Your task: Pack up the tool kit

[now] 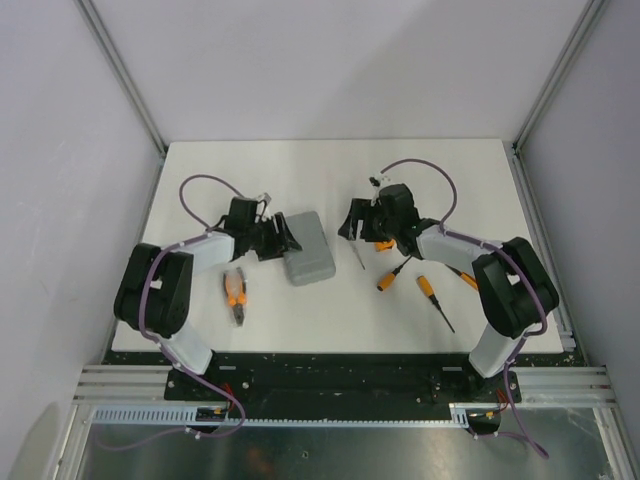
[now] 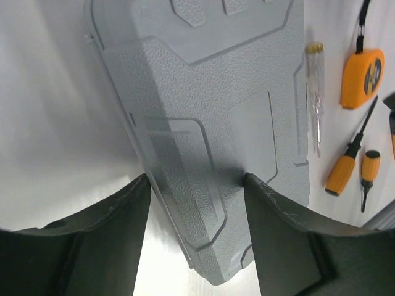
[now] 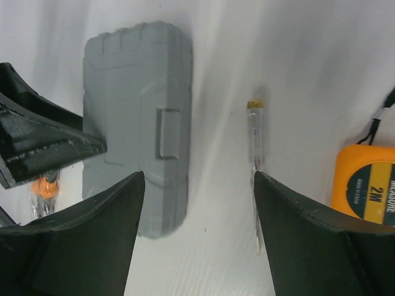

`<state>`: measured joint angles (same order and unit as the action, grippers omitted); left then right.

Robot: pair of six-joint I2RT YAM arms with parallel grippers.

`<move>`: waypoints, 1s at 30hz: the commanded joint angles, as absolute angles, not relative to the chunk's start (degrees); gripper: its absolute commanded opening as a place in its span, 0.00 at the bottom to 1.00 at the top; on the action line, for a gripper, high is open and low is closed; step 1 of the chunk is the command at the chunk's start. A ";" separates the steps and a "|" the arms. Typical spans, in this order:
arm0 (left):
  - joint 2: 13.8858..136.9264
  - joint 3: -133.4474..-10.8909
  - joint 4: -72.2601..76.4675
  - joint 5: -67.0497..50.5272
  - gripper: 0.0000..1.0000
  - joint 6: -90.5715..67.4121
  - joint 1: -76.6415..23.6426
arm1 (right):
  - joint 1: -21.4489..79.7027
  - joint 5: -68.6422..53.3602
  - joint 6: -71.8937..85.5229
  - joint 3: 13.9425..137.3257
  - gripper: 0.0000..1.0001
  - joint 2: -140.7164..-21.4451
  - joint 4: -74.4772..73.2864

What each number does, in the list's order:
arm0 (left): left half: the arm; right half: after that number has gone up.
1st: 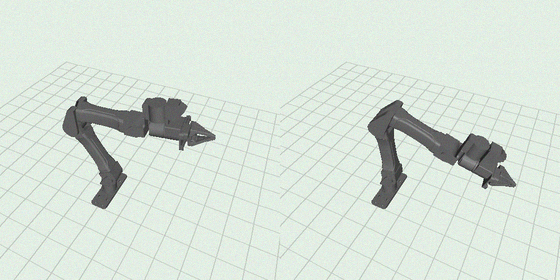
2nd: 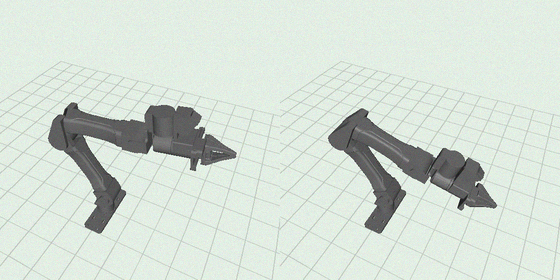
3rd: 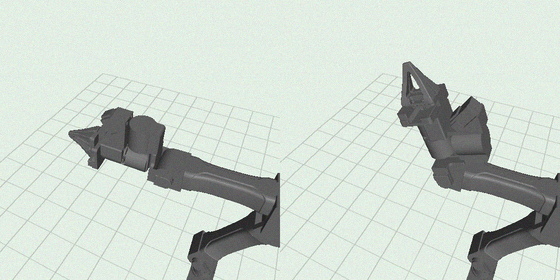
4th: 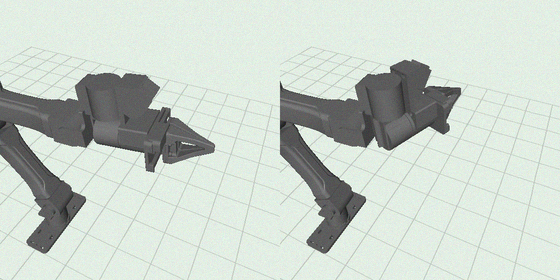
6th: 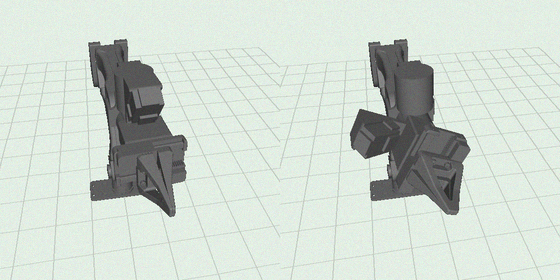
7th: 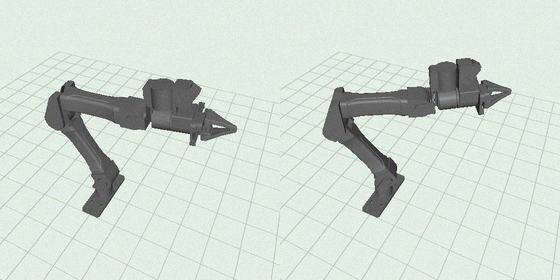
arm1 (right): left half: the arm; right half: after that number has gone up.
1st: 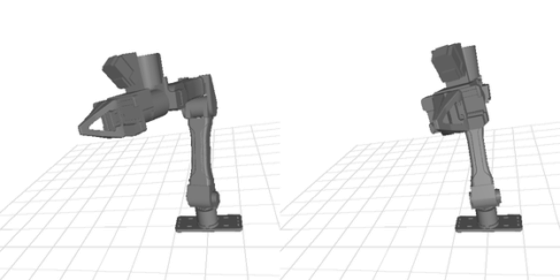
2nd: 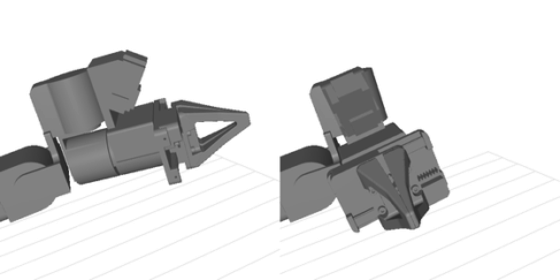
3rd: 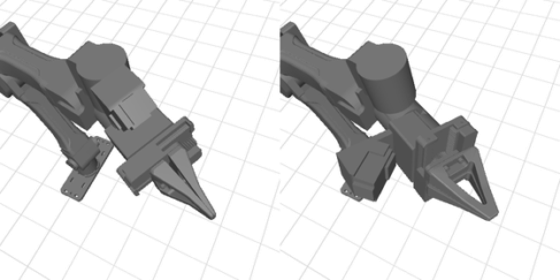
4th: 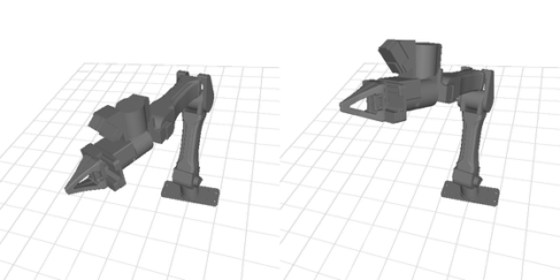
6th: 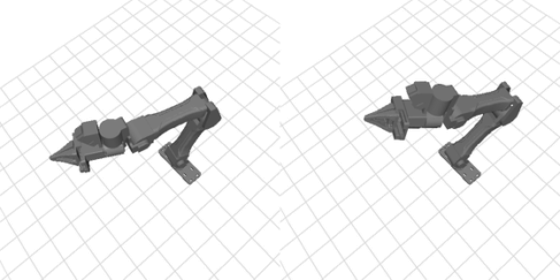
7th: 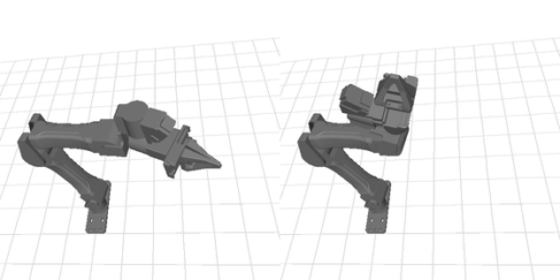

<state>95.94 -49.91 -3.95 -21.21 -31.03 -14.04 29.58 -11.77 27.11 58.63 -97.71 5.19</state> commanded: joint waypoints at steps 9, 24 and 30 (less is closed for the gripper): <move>86.43 -38.74 -8.87 -19.92 0.52 -32.94 -17.56 | 33.48 -14.74 25.45 60.79 0.59 -99.16 2.67; 80.20 -39.62 -9.52 -16.12 0.91 -36.38 -17.78 | 39.02 -11.72 27.12 60.82 0.58 -99.29 -2.02; 81.17 -42.80 -9.35 -17.21 0.92 -37.15 -17.78 | 39.13 -13.51 28.44 60.77 0.55 -100.79 2.24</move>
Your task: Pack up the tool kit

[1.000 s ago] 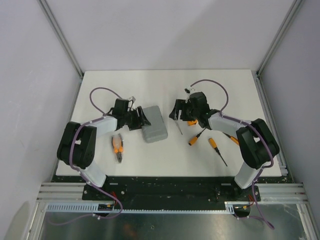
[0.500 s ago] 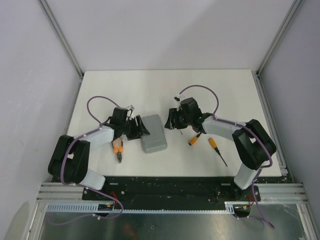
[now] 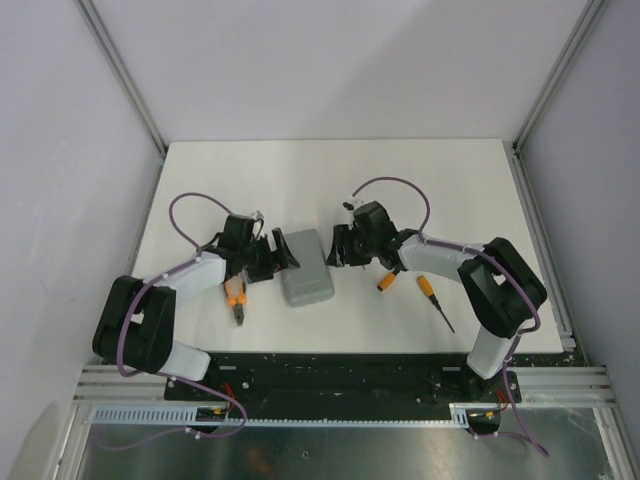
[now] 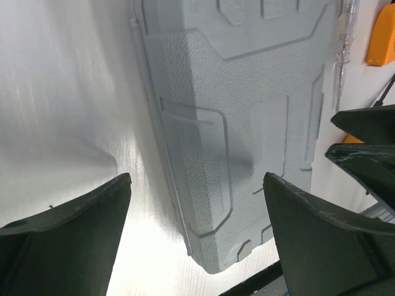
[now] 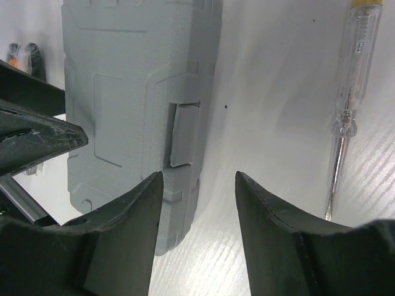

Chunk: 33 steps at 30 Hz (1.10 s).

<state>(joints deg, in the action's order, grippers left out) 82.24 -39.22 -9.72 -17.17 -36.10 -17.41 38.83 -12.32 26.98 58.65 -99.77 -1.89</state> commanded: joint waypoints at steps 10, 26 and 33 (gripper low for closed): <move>87.37 -45.28 -9.33 -20.75 0.86 -38.08 -17.79 | 38.44 -15.64 30.42 61.54 0.51 -104.03 6.65; 88.70 -41.72 -9.32 -18.20 0.72 -37.94 -17.79 | 37.24 -16.57 31.50 62.13 0.12 -106.65 7.18; 89.87 -40.93 -9.33 -17.02 0.66 -37.53 -17.77 | 36.41 -18.52 31.32 62.14 0.16 -107.34 8.75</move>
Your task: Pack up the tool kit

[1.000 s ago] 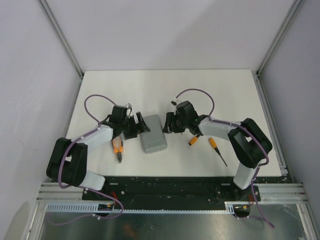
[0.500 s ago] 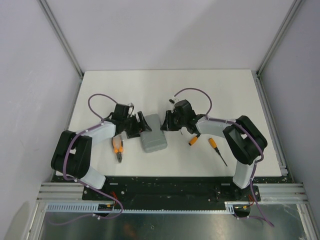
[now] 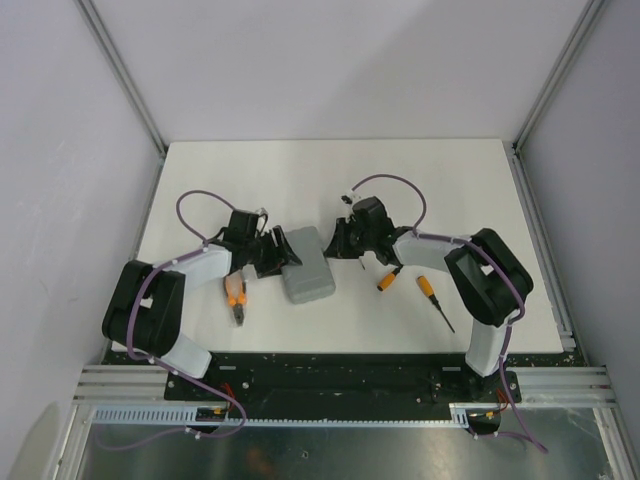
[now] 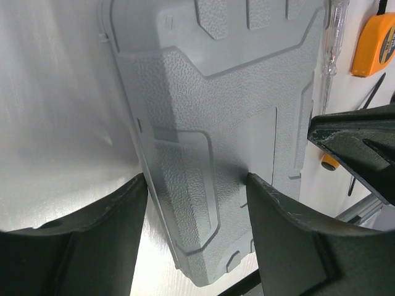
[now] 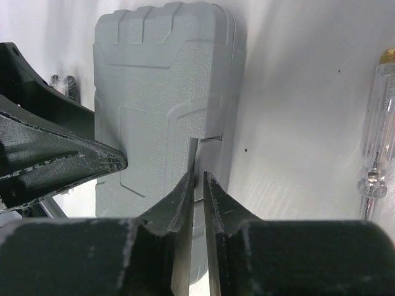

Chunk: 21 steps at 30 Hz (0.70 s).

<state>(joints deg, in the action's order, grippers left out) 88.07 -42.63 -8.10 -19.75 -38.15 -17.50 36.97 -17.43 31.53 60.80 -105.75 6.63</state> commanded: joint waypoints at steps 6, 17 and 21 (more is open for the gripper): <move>90.73 -40.91 -9.32 -16.57 0.66 -37.36 -17.80 | 37.63 -18.76 27.63 62.09 0.21 -109.07 7.25; 91.82 -39.67 -9.48 -15.57 0.49 -39.29 -17.76 | 41.53 0.99 21.31 62.99 0.20 -109.50 -3.57; 92.40 -38.38 -9.49 -16.44 0.29 -40.03 -17.75 | 42.18 7.53 19.56 63.71 0.16 -108.48 -5.95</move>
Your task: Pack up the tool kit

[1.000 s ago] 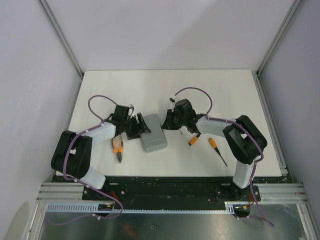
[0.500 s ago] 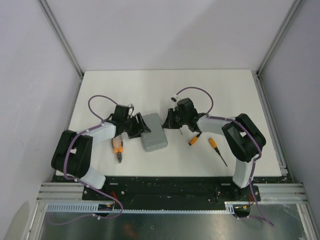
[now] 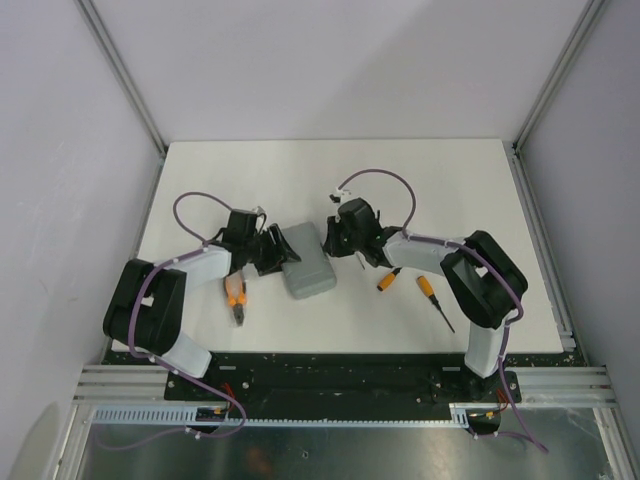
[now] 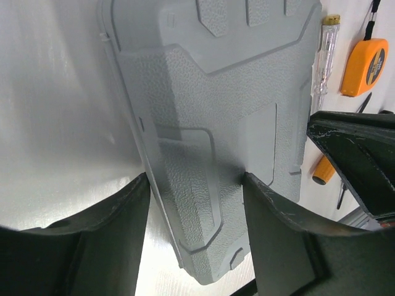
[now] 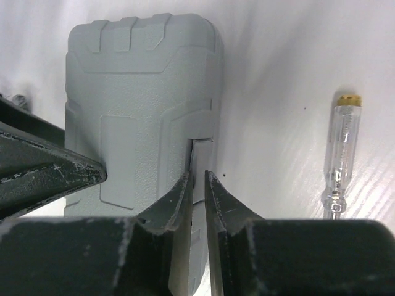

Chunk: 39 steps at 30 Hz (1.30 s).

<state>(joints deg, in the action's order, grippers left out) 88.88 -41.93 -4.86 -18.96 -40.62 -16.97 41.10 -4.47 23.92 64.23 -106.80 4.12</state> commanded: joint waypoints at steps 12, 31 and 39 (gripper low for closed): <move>94.05 -35.09 -10.27 -14.57 0.00 -40.91 -17.76 | 43.46 19.19 18.17 66.21 0.07 -106.72 -10.87; 91.68 -33.29 -10.78 -11.46 0.00 -39.21 -17.71 | 42.38 28.64 17.58 74.56 0.08 -105.33 -21.45; 89.47 -34.62 -10.81 -11.44 0.10 -38.57 -17.95 | 41.48 7.44 16.94 74.33 0.44 -101.17 -15.16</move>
<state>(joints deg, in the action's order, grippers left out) 87.72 -37.26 3.31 -20.27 -44.51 -17.85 42.28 18.68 16.75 72.18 -105.47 -19.33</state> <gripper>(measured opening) 0.512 0.386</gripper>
